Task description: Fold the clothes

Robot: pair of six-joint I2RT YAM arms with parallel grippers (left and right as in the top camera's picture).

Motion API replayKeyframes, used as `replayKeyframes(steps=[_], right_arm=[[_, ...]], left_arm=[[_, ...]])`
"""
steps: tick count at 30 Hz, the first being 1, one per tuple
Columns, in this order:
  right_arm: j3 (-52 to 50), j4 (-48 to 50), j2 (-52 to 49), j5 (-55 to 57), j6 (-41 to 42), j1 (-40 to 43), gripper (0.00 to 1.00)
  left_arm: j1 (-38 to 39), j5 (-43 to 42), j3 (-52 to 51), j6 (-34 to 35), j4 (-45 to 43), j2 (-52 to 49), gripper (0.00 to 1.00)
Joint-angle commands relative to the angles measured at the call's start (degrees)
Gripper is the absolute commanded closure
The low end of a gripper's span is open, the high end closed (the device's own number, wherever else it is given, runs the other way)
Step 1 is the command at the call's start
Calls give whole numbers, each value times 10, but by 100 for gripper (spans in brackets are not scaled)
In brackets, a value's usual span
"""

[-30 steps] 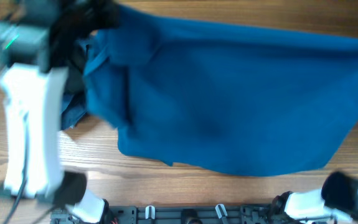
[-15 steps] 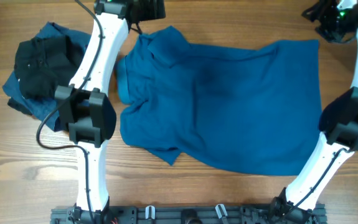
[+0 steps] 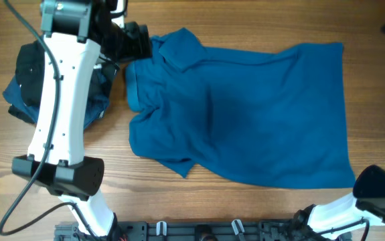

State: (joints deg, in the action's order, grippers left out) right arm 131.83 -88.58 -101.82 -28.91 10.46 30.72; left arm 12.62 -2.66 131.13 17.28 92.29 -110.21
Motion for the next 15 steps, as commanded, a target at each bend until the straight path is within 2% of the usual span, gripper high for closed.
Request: replayKeyframes(steps=[1,4,8,9,11,13,15], right_arm=[[-15,-36,-27,128,33,-44,28],[-80,-6,-30,141,45,-58,26],[-221,59,-30,131,23,-58,27],[-279,102,-30,119,15,-58,30],[-361,176,-30,128,18,-58,51],[-442,253,-34,179,56,-52,59],[-492,311,-44,221,78,-41,59]], left_arm=[[24,-5,-62,17,12,-17,13],[29,17,-161,61,-8,-17,12],[31,11,-328,81,-98,-17,15],[31,6,-369,88,-132,-17,18],[31,-14,-435,89,-191,-17,25],[31,-29,-475,89,-223,-17,23],[31,-29,-484,89,-222,-17,18]])
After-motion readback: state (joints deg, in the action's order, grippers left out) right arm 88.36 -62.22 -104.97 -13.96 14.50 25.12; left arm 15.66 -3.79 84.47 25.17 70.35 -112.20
